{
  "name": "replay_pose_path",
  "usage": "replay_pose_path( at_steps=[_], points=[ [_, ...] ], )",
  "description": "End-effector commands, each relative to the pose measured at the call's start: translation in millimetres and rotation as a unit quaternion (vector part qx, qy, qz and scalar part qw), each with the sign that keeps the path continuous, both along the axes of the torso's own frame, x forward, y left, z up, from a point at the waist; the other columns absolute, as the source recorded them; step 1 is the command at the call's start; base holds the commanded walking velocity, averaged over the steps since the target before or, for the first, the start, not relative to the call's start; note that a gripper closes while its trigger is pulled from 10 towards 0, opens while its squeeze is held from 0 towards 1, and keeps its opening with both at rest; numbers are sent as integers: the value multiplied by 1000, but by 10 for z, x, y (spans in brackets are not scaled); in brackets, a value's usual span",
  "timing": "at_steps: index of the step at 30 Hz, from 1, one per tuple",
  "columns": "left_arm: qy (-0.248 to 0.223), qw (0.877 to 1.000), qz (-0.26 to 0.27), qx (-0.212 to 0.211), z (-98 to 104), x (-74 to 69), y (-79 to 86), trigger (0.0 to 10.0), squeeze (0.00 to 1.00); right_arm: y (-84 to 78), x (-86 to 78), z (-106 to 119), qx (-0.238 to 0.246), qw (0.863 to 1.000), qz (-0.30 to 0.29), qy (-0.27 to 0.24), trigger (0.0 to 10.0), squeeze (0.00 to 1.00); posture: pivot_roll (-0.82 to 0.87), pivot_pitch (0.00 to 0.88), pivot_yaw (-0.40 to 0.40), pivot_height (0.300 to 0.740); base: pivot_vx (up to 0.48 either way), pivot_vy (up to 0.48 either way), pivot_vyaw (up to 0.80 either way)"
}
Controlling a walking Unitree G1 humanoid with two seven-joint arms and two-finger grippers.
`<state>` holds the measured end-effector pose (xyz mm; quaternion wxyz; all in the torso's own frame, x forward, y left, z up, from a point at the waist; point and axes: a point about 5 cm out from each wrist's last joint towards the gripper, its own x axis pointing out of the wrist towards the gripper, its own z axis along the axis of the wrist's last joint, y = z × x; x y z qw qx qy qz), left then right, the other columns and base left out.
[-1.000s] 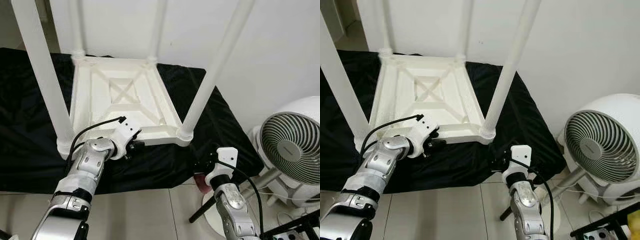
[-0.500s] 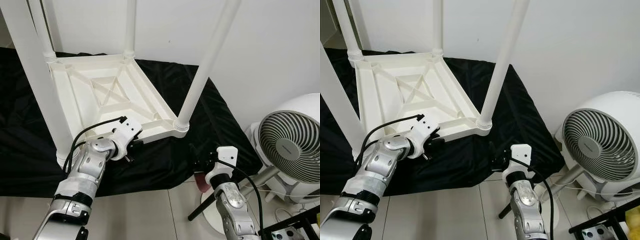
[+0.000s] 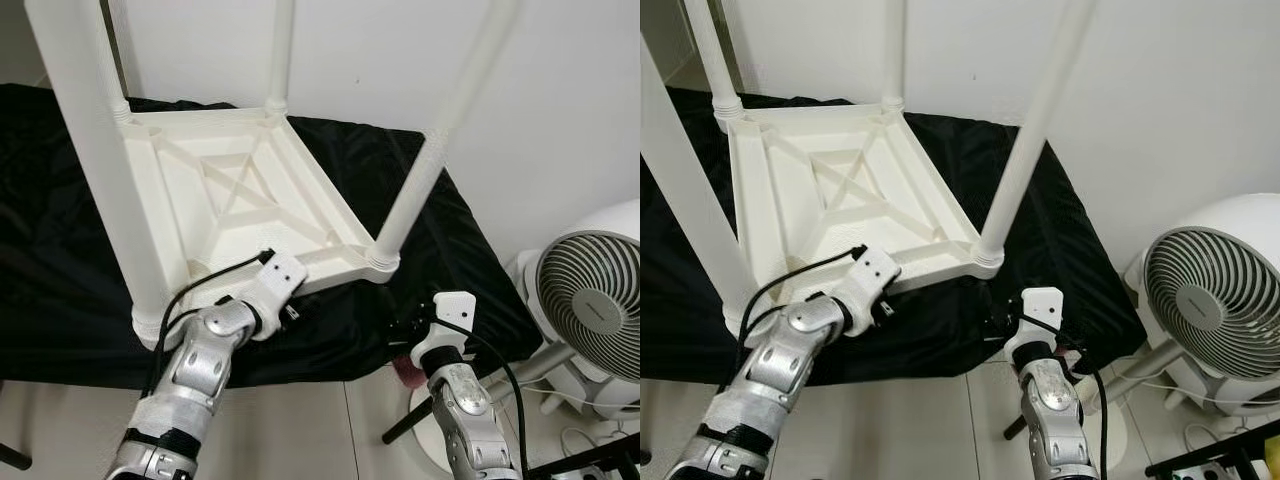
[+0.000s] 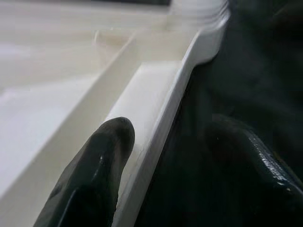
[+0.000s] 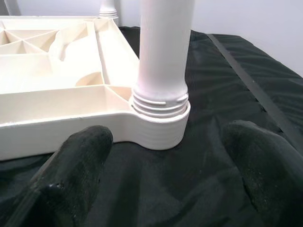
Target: Building children table
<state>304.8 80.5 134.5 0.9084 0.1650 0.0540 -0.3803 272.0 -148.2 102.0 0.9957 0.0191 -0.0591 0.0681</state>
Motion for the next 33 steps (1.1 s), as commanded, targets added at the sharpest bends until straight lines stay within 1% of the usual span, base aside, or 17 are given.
replay_pose_path(
  at_steps=[1,5,6,10,12,14,15,18,19,20,21,23,24,26,28,30,33],
  points=[
    [14,993,-112,-18,53,-140,-106,10000,0,-70,7,-27,-2,1000,-12,5,10000,0,60,12,-128,740,0,0,0],
    [11,993,-111,-35,101,-173,-52,10000,0,-67,12,-24,-3,1000,-11,4,10000,0,61,13,-128,740,0,0,0],
    [-10,994,-98,-49,151,-179,-6,10000,0,-71,21,-25,-4,1000,-11,5,10000,0,72,16,-131,740,0,0,0],
    [-13,995,-74,-70,186,-207,79,10000,0,-68,51,-15,-4,1000,-9,3,10000,0,82,18,-134,740,0,0,0],
    [-13,995,-74,-70,186,-207,79,10000,0,-68,51,-15,-4,1000,-9,3,10000,0,82,18,-134,740,0,0,0],
    [-29,994,-76,-76,221,-250,103,10000,0,-64,64,-10,-4,1000,-8,2,10000,0,87,18,-136,740,0,0,0],
    [-36,992,-85,-84,243,-332,150,10000,0,-51,74,-10,-4,1000,-5,2,10000,0,101,18,-139,740,0,0,0],
    [-36,992,-85,-84,243,-332,150,10000,0,-51,74,-10,-4,1000,-5,2,10000,0,101,18,-139,740,0,0,0],
    [-43,991,-91,-90,263,-422,216,10000,0,-35,80,-15,-3,1000,-1,2,10000,0,109,17,-140,740,0,0,0],
    [-46,992,-74,-89,304,-454,368,10000,0,-31,86,-16,-3,1000,0,2,10000,0,117,21,-136,740,0,0,0],
    [-46,992,-74,-89,304,-454,368,10000,0,-31,86,-16,-3,1000,0,2,10000,0,117,21,-136,740,0,0,0],
    [-60,994,-42,-83,391,-499,604,10000,0,-29,97,-20,-1,1000,1,3,10000,0,131,26,-143,740,0,0,0],
    [-60,994,-42,-83,391,-499,604,10000,0,-29,97,-20,-1,1000,1,3,10000,0,131,26,-143,740,0,0,0],
    [-70,994,-22,-76,436,-541,752,10000,0,-23,112,-26,-1,1000,2,4,10000,0,136,29,-146,740,0,0,0],
    [-64,996,-12,-68,410,-570,837,10000,0,-7,131,-23,0,1000,4,4,10000,0,157,39,-150,740,0,0,0],
    [-59,996,-9,-65,391,-583,867,10000,0,2,140,-21,1,1000,6,4,10000,0,157,39,-150,740,0,0,0],
    [-23,1000,8,4,179,-697,1025,10000,0,27,183,-4,1,1000,14,1,10000,0,171,47,-155,740,0,0,0]
  ],
)
